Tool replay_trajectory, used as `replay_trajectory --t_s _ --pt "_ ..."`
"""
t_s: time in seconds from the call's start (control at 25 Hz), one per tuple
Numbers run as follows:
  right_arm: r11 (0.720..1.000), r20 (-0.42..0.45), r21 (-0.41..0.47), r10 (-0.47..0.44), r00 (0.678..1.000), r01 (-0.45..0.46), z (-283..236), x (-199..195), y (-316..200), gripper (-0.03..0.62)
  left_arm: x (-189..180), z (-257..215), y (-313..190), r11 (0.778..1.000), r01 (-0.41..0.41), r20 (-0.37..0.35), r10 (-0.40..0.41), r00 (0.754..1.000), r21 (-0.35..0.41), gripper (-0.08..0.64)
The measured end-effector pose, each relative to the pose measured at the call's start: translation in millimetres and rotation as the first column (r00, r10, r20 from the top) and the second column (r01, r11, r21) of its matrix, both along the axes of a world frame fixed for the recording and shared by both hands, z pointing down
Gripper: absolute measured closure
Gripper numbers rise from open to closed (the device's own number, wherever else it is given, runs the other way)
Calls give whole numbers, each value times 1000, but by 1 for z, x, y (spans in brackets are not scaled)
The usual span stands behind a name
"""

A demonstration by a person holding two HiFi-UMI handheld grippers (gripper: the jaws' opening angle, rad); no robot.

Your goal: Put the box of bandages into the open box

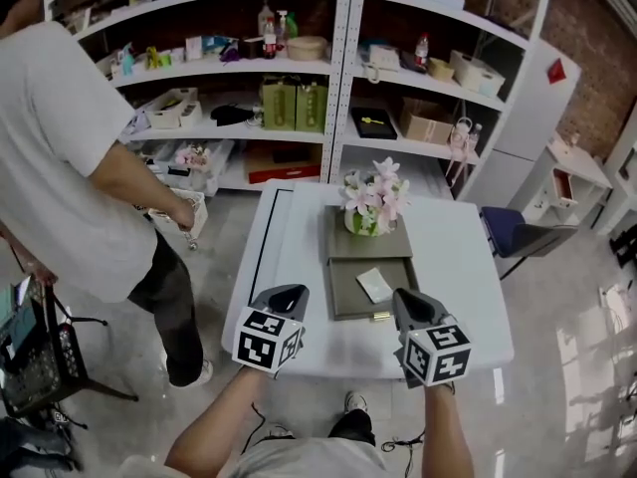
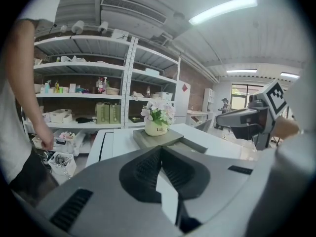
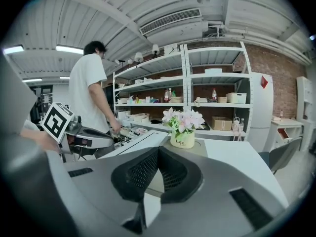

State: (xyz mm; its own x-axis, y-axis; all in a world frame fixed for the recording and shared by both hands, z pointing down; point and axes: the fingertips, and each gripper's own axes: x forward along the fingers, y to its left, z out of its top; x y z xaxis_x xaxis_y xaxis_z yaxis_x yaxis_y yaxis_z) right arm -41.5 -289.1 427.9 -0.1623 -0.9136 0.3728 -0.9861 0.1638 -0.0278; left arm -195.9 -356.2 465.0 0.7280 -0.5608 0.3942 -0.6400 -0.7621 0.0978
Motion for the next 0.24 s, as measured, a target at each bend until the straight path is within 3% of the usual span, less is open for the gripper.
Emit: replay_trajectory --t_s 0.24 --pt "1000 -7 -1 -1 1000 1 3 -2 2 589 -1 5 3 1000 -3 1 3 1000 -4 557"
